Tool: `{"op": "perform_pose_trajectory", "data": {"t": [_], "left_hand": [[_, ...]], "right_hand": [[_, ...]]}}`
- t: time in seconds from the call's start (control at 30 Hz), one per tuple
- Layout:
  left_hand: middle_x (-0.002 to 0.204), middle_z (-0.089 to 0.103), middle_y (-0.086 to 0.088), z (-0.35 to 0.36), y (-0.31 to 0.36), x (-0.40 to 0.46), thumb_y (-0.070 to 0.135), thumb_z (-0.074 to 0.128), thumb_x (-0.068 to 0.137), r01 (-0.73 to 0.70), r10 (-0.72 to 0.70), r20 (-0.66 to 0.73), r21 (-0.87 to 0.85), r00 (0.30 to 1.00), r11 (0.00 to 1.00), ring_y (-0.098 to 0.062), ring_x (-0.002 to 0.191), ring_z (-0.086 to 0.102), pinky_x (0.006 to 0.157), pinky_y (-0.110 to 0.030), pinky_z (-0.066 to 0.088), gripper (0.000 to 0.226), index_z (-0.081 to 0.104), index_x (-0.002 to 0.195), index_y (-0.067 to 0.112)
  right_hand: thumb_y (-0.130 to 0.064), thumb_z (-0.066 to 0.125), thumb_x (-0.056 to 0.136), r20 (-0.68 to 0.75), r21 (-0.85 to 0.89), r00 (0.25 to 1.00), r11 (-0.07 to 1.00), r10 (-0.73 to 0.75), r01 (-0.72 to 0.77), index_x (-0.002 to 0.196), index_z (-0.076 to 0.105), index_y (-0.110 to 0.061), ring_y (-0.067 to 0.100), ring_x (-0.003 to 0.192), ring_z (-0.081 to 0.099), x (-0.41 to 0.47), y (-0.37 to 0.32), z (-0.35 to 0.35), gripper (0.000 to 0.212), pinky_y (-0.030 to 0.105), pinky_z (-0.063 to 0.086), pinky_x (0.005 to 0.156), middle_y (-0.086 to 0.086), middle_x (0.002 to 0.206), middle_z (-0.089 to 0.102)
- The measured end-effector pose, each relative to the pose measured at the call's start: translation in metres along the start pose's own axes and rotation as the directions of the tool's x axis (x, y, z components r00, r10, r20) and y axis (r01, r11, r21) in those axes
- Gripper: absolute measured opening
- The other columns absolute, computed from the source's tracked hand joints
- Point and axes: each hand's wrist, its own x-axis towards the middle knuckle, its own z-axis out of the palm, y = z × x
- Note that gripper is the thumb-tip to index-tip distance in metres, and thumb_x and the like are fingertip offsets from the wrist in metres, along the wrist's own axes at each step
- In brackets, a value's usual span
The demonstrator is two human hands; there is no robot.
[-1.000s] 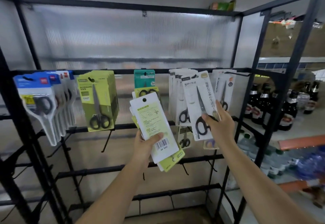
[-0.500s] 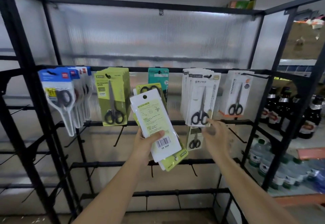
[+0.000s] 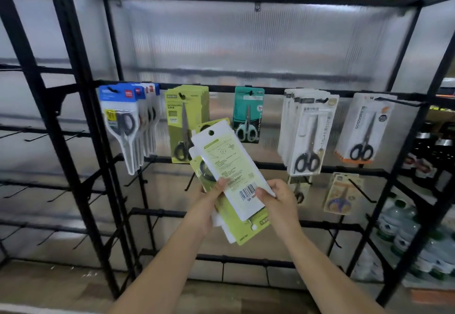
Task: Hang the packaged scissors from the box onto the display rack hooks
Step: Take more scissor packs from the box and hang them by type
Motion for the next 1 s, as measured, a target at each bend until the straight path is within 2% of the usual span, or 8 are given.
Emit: {"op": "perform_pose_trajectory", "data": {"t": [0.13, 0.3, 0.43, 0.6, 0.67, 0.8, 0.87, 1.0], "left_hand": [[0.101, 0.073, -0.009, -0.010, 0.003, -0.011, 0.009, 0.068, 0.069, -0.061, 0.061, -0.019, -0.015, 0.998, 0.998, -0.022, 0.086, 0.071, 0.061, -0.033, 0.057, 0.044, 0.061, 0.112, 0.008], [0.086, 0.075, -0.004, -0.016, 0.003, -0.021, -0.002, 0.062, 0.082, -0.108, 0.101, -0.123, -0.051, 0.987, 0.993, -0.019, 0.075, 0.072, 0.057, -0.030, 0.056, 0.025, 0.064, 0.104, 0.010], [0.087, 0.074, -0.004, -0.024, 0.006, -0.027, -0.002, 0.063, 0.085, -0.152, 0.129, -0.307, -0.051, 0.943, 0.987, -0.022, 0.079, 0.071, 0.058, -0.029, 0.055, 0.025, 0.063, 0.108, 0.008], [0.100, 0.070, -0.007, -0.040, 0.013, -0.035, 0.001, 0.067, 0.081, -0.194, 0.169, -0.437, -0.011, 0.883, 0.981, -0.029, 0.099, 0.065, 0.079, -0.038, 0.054, 0.036, 0.060, 0.117, 0.006], [0.103, 0.070, -0.008, -0.041, 0.015, -0.038, 0.001, 0.067, 0.082, -0.195, 0.170, -0.444, -0.011, 0.879, 0.981, -0.030, 0.103, 0.064, 0.084, -0.040, 0.053, 0.033, 0.061, 0.114, 0.007], [0.109, 0.067, -0.015, -0.045, 0.020, -0.043, -0.002, 0.063, 0.084, -0.217, 0.196, -0.448, 0.003, 0.873, 0.976, -0.034, 0.105, 0.062, 0.090, -0.045, 0.050, 0.033, 0.060, 0.117, 0.003], [0.109, 0.068, -0.015, -0.051, 0.027, -0.046, -0.003, 0.063, 0.082, -0.216, 0.203, -0.432, 0.022, 0.878, 0.976, -0.035, 0.108, 0.061, 0.095, -0.049, 0.049, 0.032, 0.062, 0.113, 0.004], [0.117, 0.065, -0.019, -0.074, 0.042, -0.046, -0.002, 0.064, 0.081, -0.175, 0.172, -0.408, 0.030, 0.897, 0.984, -0.038, 0.115, 0.057, 0.103, -0.057, 0.040, 0.032, 0.062, 0.112, 0.004]], "right_hand": [[-0.004, 0.061, 0.087, -0.066, 0.171, 0.998, 0.985, -0.009, 0.021, 0.078, 0.051, -0.010, 0.014, 0.066, 0.061, -0.006, 0.000, 0.010, 0.014, 0.022, 0.046, 0.056, 0.005, 0.077, 0.067], [-0.002, 0.059, 0.088, -0.108, 0.341, 0.994, 0.940, 0.009, 0.028, 0.080, 0.050, -0.009, 0.003, 0.056, 0.063, -0.016, -0.001, 0.024, 0.014, 0.015, 0.046, 0.047, -0.001, 0.071, 0.066], [0.000, 0.058, 0.088, -0.148, 0.408, 0.989, 0.909, -0.029, 0.087, 0.080, 0.051, -0.012, 0.002, 0.065, 0.066, -0.019, -0.003, 0.030, 0.016, 0.016, 0.050, 0.053, 0.001, 0.078, 0.068], [0.008, 0.059, 0.084, -0.083, 0.218, 0.916, 0.890, -0.392, 0.401, 0.098, 0.066, -0.013, -0.006, 0.089, 0.064, -0.026, 0.001, 0.025, 0.026, 0.007, 0.048, 0.072, -0.023, 0.090, 0.070], [0.015, 0.061, 0.078, 0.043, 0.048, 0.835, 0.836, -0.548, 0.547, 0.115, 0.061, -0.008, -0.008, 0.097, 0.061, -0.033, 0.006, 0.034, 0.043, 0.008, 0.047, 0.083, -0.013, 0.104, 0.069], [0.011, 0.071, 0.064, 0.243, -0.216, 0.628, 0.589, -0.740, 0.778, 0.103, 0.070, -0.003, 0.025, 0.098, 0.062, -0.040, 0.014, 0.060, 0.042, 0.044, 0.053, 0.085, 0.007, 0.108, 0.067], [-0.011, 0.071, 0.070, 0.297, -0.247, 0.644, 0.594, -0.705, 0.765, 0.099, 0.073, -0.009, 0.032, 0.100, 0.056, -0.041, 0.011, 0.072, 0.030, 0.051, 0.048, 0.085, 0.006, 0.112, 0.066], [-0.028, 0.072, 0.080, 0.395, -0.171, 0.843, 0.873, -0.365, 0.458, 0.104, 0.063, -0.040, 0.019, 0.129, 0.031, -0.037, -0.002, 0.090, 0.028, 0.039, 0.028, 0.107, -0.015, 0.132, 0.036]]}}
